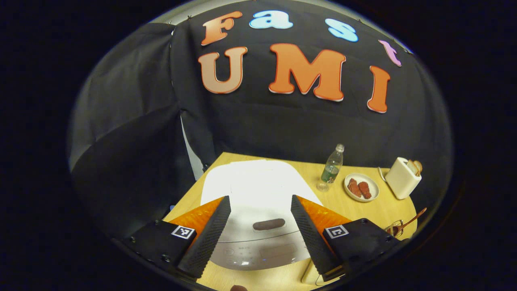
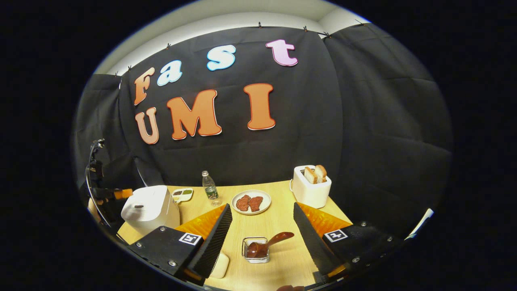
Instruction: Close the left gripper, press the button to open the rice cooker; take a wooden spoon from the chopstick holder with the right hand, scoop a spoonful of rice and pour it into the rice cooker, then put the wooden spoon back into the chopstick holder.
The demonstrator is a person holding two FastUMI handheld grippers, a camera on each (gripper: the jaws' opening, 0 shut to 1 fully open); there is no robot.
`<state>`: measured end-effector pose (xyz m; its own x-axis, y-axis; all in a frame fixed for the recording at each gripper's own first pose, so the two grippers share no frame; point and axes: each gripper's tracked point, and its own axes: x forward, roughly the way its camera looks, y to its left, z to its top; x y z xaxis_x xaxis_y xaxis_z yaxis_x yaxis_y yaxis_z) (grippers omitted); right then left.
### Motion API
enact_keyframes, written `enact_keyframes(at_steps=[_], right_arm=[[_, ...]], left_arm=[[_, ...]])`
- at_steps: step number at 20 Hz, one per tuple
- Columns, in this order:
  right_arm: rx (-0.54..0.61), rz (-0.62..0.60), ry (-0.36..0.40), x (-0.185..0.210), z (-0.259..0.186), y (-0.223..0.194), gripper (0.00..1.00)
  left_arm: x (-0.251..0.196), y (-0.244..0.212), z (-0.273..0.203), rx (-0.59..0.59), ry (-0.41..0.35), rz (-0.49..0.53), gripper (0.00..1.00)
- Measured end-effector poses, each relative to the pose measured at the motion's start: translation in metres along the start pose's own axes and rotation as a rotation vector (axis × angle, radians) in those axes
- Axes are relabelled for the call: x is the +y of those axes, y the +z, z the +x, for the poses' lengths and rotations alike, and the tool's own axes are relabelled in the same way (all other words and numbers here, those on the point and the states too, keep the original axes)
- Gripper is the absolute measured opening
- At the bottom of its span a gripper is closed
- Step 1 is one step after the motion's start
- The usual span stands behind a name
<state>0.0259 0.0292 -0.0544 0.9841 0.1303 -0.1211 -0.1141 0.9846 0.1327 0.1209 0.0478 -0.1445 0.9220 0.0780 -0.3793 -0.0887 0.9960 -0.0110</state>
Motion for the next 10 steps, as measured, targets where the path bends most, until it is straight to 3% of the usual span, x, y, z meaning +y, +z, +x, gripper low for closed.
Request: enact_keyframes(at_steps=[10], right_arm=[[-0.195, -0.086, -0.017, -0.003, -0.023, 0.110, 0.95]], left_arm=[[0.014, 0.154, -0.143, -0.342, -0.029, 0.017, 0.99]])
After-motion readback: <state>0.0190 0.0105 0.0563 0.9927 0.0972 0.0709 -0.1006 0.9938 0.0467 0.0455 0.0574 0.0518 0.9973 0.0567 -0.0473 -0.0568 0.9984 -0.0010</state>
